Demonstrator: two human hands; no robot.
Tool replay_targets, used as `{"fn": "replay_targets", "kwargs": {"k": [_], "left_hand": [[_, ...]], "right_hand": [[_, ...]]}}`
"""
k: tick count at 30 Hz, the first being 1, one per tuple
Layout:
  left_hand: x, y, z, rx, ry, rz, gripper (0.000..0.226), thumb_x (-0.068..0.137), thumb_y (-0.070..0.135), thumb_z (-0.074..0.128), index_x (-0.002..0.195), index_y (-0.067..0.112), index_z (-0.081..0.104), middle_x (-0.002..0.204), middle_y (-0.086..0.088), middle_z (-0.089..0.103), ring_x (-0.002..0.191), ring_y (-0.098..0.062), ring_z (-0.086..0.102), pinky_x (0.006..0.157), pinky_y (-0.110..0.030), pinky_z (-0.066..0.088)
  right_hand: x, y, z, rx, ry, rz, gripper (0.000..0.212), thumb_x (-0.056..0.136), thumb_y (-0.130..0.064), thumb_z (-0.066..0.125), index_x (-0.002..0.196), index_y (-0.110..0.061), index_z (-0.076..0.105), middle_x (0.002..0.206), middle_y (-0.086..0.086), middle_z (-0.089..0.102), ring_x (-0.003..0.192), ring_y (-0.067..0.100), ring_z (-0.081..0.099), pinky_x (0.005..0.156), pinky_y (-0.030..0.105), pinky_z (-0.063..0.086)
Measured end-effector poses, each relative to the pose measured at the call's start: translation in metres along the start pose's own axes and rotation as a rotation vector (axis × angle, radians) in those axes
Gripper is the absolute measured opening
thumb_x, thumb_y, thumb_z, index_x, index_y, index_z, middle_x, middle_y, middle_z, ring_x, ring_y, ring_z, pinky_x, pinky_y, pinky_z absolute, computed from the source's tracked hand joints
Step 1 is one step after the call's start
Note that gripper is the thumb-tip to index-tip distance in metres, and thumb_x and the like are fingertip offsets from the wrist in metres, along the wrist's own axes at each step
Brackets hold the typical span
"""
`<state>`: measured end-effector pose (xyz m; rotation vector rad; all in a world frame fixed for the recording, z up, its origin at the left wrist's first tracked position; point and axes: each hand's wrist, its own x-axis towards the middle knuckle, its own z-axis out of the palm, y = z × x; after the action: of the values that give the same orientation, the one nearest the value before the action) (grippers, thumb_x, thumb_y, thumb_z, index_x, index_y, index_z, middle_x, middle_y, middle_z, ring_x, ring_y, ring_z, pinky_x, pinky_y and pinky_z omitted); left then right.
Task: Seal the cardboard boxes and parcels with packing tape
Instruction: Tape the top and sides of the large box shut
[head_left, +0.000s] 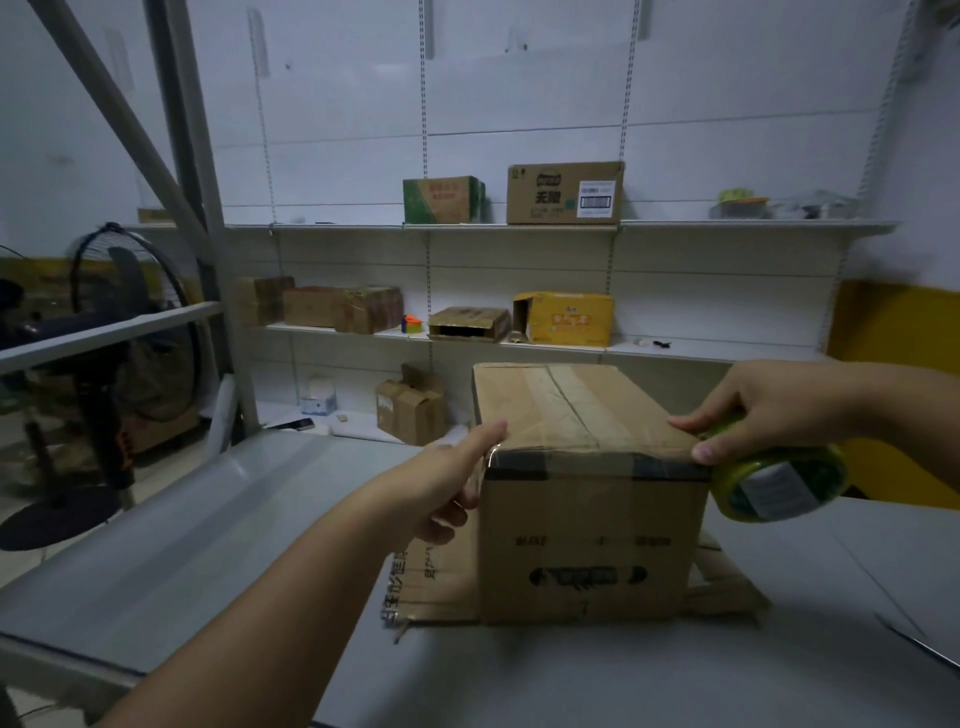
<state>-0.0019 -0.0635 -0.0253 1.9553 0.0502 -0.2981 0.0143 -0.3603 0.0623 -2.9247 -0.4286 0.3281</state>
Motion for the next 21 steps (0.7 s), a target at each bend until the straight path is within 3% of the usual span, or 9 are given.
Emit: {"fn": "replay_targets", "kwargs": {"k": [2,4,7,10,12,13,15,17,21], "left_hand": [[-0.002,-0.003,0.004,-0.005,0.017,-0.019,0.076,0.077,0.079,0.036,0.116,0.015,0.049,0.089,-0.005,0.057,0.079,-0.018,0.055,0.066,-0.028,0.045],[0.002,-0.005,0.008,-0.071,0.046,-0.008,0.082,0.073,0.078,0.047,0.131,0.021,0.043,0.116,-0.008,0.056,0.1,-0.024,0.056,0.078,-0.035,0.05],[0.008,0.002,0.011,-0.16,0.264,0.242,0.079,0.077,0.044,0.069,0.142,0.032,0.026,0.145,-0.005,0.033,0.122,-0.029,0.045,0.096,-0.047,0.047],[-0.004,0.022,0.021,0.305,0.583,0.795,0.054,0.09,0.032,0.055,0.14,0.03,0.037,0.151,0.006,0.025,0.136,-0.019,0.03,0.107,-0.042,0.038],[-0.013,0.037,0.031,0.811,0.547,1.017,0.049,0.097,0.044,0.034,0.142,0.025,0.037,0.153,0.006,0.027,0.142,-0.016,0.021,0.113,-0.037,0.025],[-0.014,0.043,0.037,1.051,0.458,0.99,0.052,0.098,0.047,0.026,0.145,0.025,0.031,0.154,0.005,0.025,0.144,-0.017,0.018,0.114,-0.035,0.021],[-0.006,0.046,0.045,1.332,0.343,0.798,0.055,0.098,0.051,0.017,0.148,0.027,0.02,0.156,0.003,0.022,0.144,-0.018,0.018,0.109,-0.038,0.031],[0.001,0.045,0.043,1.389,0.332,0.769,0.057,0.097,0.053,0.014,0.149,0.029,0.018,0.155,0.005,0.025,0.142,-0.016,0.025,0.101,-0.037,0.042],[0.003,0.037,0.021,1.383,0.335,0.974,0.084,0.084,0.067,-0.011,0.143,0.028,0.035,0.146,0.005,0.043,0.131,-0.014,0.045,0.086,-0.036,0.054]], "right_hand": [[-0.001,0.001,0.001,0.003,0.005,0.0,0.046,0.078,-0.053,0.062,0.122,-0.038,0.062,0.102,-0.016,0.065,0.089,0.007,0.063,0.067,0.015,0.048],[-0.001,0.002,0.002,0.011,0.009,0.005,0.046,0.078,-0.053,0.063,0.121,-0.038,0.062,0.102,-0.015,0.066,0.09,0.008,0.062,0.069,0.017,0.048],[-0.002,0.003,0.002,0.015,0.011,0.016,0.043,0.081,-0.051,0.062,0.122,-0.038,0.061,0.104,-0.015,0.065,0.09,0.007,0.061,0.071,0.017,0.046],[-0.003,0.003,0.001,0.007,0.007,0.011,0.044,0.082,-0.052,0.062,0.124,-0.038,0.06,0.105,-0.014,0.065,0.091,0.007,0.062,0.076,0.019,0.048],[-0.004,0.002,0.0,0.009,0.006,0.011,0.044,0.083,-0.051,0.062,0.125,-0.037,0.059,0.104,-0.015,0.064,0.09,0.007,0.061,0.076,0.019,0.047],[-0.004,0.002,0.001,0.016,0.007,0.013,0.044,0.083,-0.05,0.062,0.126,-0.037,0.059,0.104,-0.015,0.063,0.091,0.006,0.06,0.077,0.019,0.047],[-0.003,0.001,0.003,0.035,0.02,0.004,0.047,0.084,-0.051,0.062,0.128,-0.037,0.057,0.103,-0.019,0.06,0.092,0.005,0.058,0.08,0.02,0.046],[-0.004,-0.001,0.005,0.047,0.049,-0.025,0.049,0.085,-0.051,0.06,0.132,-0.039,0.053,0.1,-0.025,0.054,0.091,0.002,0.056,0.075,0.017,0.043],[-0.019,0.002,0.01,0.131,0.116,-0.036,0.051,0.078,-0.062,0.054,0.125,-0.04,0.055,0.096,-0.023,0.052,0.085,-0.001,0.055,0.069,0.016,0.044]]}}
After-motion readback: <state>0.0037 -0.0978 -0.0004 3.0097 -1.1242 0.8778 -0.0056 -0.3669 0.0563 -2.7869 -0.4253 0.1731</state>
